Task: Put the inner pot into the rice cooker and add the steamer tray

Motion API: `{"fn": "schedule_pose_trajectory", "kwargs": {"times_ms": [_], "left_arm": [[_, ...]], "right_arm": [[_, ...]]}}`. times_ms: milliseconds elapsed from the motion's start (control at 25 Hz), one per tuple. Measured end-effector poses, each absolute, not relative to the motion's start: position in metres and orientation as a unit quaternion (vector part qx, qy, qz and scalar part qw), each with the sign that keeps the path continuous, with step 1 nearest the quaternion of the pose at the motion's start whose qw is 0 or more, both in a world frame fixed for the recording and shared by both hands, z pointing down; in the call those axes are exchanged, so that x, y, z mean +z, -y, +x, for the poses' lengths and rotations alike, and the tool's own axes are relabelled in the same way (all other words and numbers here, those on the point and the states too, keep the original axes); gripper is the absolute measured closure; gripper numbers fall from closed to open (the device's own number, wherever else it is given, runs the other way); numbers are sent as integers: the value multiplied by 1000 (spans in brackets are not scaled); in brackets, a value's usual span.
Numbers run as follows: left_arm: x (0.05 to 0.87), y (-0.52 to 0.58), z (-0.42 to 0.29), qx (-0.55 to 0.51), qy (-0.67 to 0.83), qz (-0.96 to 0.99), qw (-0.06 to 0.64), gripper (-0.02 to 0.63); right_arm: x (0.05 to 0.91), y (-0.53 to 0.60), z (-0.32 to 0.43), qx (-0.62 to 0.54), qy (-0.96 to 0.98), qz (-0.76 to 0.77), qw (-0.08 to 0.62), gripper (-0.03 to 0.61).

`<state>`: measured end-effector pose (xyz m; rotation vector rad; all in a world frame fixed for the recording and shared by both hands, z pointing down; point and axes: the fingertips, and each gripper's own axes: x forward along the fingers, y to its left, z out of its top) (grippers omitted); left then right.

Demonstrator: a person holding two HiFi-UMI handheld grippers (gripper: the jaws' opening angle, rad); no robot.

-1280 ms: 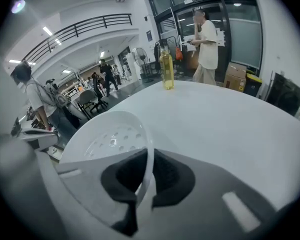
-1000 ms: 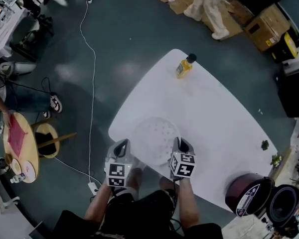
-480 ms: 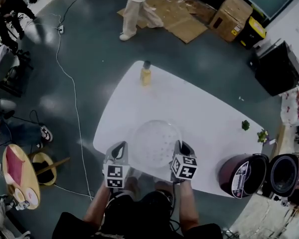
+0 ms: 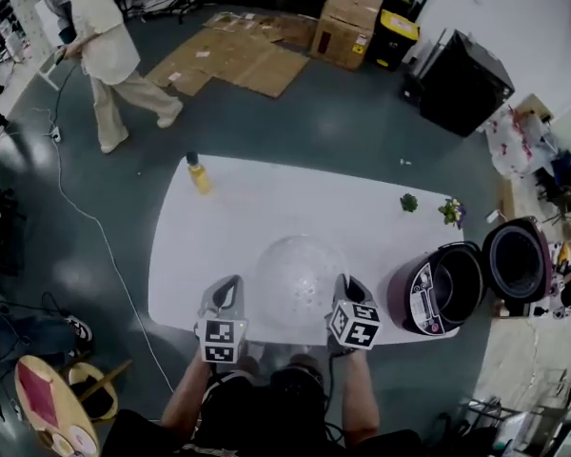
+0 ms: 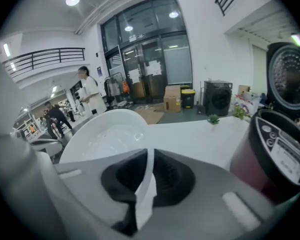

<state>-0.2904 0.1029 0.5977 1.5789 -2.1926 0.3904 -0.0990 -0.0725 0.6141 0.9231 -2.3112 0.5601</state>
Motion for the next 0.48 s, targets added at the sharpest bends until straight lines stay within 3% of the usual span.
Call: {"fn": "schedule_pose_trajectory", "kwargs": {"times_ms": [480], "left_arm": [[581,20,-198,148,700,683,150,603]], "right_arm": [[576,135,41,222,819,483,218,560]]}}
